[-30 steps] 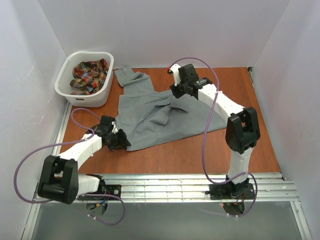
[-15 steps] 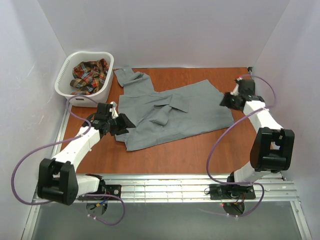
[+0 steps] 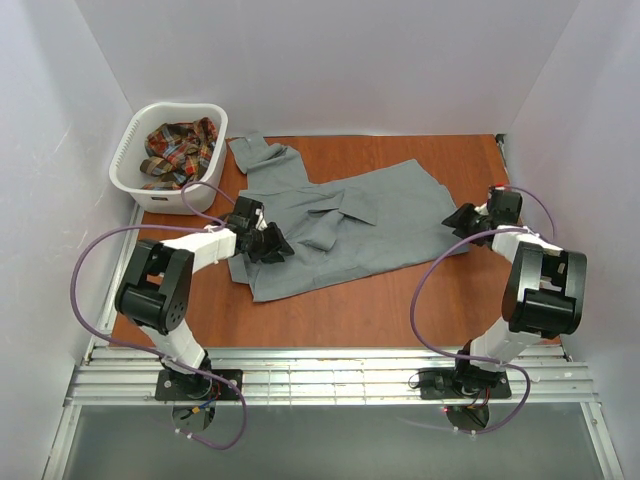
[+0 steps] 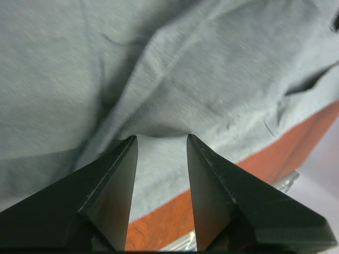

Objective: Fold and stack the long sleeve shirts
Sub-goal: Fold the shirt

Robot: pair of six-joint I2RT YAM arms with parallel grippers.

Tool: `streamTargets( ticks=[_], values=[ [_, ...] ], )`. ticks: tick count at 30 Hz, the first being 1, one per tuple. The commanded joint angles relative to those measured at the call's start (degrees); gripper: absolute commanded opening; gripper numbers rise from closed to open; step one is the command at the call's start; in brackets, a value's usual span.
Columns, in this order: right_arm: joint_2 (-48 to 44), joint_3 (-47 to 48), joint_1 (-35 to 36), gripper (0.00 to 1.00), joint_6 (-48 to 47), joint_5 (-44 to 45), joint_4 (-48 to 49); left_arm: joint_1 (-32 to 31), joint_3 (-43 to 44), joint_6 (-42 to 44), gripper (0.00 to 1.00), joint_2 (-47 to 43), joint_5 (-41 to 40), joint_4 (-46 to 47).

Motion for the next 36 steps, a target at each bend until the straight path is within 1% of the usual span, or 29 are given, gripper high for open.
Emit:
streamTargets(
  ticks=[1,5,6,9,12,15,17,19,21,23,24,26,27,28,29,32,33,35,36],
  values=[
    [1.6,-4.3,-1.9,0.43,3.8,-0.6,7.0,0.3,-1.1,-1.8,0.36,1.1,-4.7,2.0],
    [2.2,-10.3,-4.2,0.42,5.7,0.6,8.3,0.9,-4.0,-4.0,0.34,1.7,-6.5,2.6],
    [2.2,-11.2,-5.6,0.42,6.0,0.7,8.3,1.2,-4.7,-4.4,0.34,1.4,-6.6,2.6],
    [0.7,-15.7,-8.7,0.42,8.0,1.3,8.2,2.9,-8.6,-6.2,0.34,-1.5,-6.9,3.0],
    [-2.0,-19.7,-10.3,0.42,8.5,2.2,7.1,4.5,-12.8,-7.7,0.34,-5.9,-8.1,3.0],
    [-5.6,-21.9,-10.4,0.42,8.4,4.6,4.2,5.1,-16.2,-8.9,0.34,-10.3,-8.2,2.5],
    [-8.9,-22.3,-10.4,0.43,7.2,5.5,1.7,5.1,-18.4,-9.1,0.34,-13.5,-6.8,2.5],
    [-11.5,-21.8,-10.4,0.44,5.2,5.9,-0.3,5.1,-19.1,-8.6,0.38,-15.5,-5.4,2.5],
    [-16.4,-21.2,-10.0,0.45,3.5,6.3,-2.2,5.1,-18.7,-6.6,0.50,-18.6,-2.9,2.1],
    [-20.5,-18.5,-8.6,0.46,0.3,7.0,-4.1,4.9,-17.0,-4.8,0.58,-21.2,-1.9,1.1],
    [-21.4,-16.9,-5.8,0.46,-0.9,7.6,-5.2,4.8,-16.4,-4.1,0.64,-24.0,-1.8,0.1],
    [-22.8,-12.0,-1.4,0.46,-4.4,10.7,-9.5,4.2,-15.5,-2.4,0.69,-27.3,-2.3,-2.7],
    [-23.0,-10.6,3.8,0.46,-5.3,11.7,-10.3,4.0,-15.2,-1.9,0.71,-29.9,-2.3,-4.1],
    [-23.1,-9.4,6.4,0.47,-6.0,13.0,-11.4,3.9,-15.2,-1.6,0.71,-30.7,-1.9,-4.6],
    [-22.7,-7.0,11.1,0.47,-7.2,13.1,-11.6,3.7,-15.6,-1.4,0.72,-31.5,-1.7,-5.3],
    [-19.8,-2.1,19.1,0.47,-9.8,12.9,-11.7,3.6,-18.0,-1.2,0.72,-32.1,-1.4,-7.5],
    [-18.7,-0.5,24.4,0.47,-11.9,13.6,-11.8,3.6,-18.9,-1.6,0.71,-31.8,-1.3,-7.9],
    [-15.2,2.0,29.7,0.47,-14.0,16.9,-12.4,3.6,-21.1,-2.5,0.71,-30.7,-0.9,-8.1],
    [-14.0,4.3,34.6,0.47,-16.4,19.7,-12.4,3.6,-21.7,-2.8,0.71,-30.6,-0.7,-7.6]
  ],
)
